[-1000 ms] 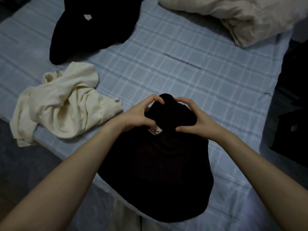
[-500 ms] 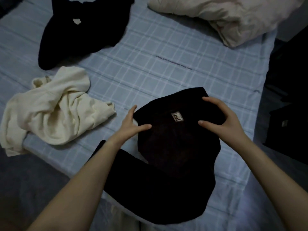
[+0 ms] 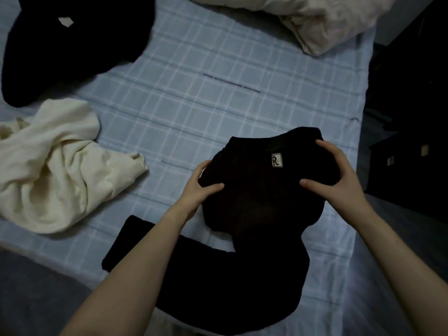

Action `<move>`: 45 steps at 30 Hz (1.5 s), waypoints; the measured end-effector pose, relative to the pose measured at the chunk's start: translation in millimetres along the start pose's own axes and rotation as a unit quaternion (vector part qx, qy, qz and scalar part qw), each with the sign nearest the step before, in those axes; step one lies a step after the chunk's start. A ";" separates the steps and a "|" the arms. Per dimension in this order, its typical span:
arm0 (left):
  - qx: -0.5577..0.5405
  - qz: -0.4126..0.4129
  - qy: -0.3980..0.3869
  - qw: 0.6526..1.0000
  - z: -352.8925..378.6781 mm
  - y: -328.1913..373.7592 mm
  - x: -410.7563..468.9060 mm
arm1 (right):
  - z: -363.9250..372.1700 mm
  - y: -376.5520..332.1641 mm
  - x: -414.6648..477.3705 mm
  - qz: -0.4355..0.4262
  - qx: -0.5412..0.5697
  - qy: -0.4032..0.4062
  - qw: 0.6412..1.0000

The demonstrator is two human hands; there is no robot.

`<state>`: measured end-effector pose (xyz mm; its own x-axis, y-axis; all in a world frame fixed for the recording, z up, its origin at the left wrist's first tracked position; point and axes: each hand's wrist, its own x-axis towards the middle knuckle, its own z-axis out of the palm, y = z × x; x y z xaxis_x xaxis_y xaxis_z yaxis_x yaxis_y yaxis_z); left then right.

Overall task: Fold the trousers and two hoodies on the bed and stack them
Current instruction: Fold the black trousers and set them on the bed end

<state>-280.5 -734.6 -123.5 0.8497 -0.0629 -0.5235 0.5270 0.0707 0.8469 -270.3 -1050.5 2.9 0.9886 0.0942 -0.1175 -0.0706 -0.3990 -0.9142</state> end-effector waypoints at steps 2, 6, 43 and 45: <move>0.034 0.051 -0.001 0.998 -10.5 25.9 3.7 | -2.1 0.3 3.8 0.010 -0.012 0.012 1.000; 0.078 0.113 -0.009 0.991 -19.1 85.9 25.9 | -11.6 -2.8 31.9 0.010 -0.035 0.058 0.998; 0.698 0.302 0.008 0.649 22.4 -32.8 276.3 | 134.1 239.3 170.9 0.034 -0.469 0.091 0.878; 0.698 0.305 0.013 0.647 22.4 -32.7 276.7 | 134.6 238.9 171.2 0.032 -0.472 0.092 0.876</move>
<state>-63.0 -776.6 -294.0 0.9021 -0.4299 -0.0373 -0.4207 -0.8954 0.1456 -135.9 -1006.9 -287.8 0.9974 -0.0705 -0.0129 -0.0717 -0.9829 -0.1696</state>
